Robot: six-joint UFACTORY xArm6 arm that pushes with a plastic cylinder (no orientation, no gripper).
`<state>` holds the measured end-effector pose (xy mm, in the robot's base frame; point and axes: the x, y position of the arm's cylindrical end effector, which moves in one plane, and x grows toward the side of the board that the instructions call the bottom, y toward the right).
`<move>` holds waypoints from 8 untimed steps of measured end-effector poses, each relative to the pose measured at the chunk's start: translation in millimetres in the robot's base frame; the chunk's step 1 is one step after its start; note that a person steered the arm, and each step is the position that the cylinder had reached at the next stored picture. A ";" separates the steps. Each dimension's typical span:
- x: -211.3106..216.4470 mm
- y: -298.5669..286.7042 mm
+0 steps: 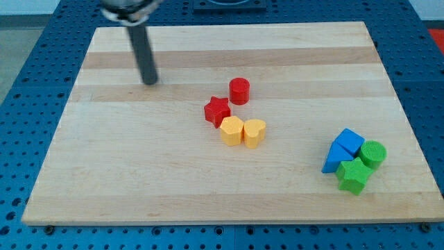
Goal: Move the red star into the red circle
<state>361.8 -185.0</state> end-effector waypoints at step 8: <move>125.9 144.4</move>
<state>487.6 -40.6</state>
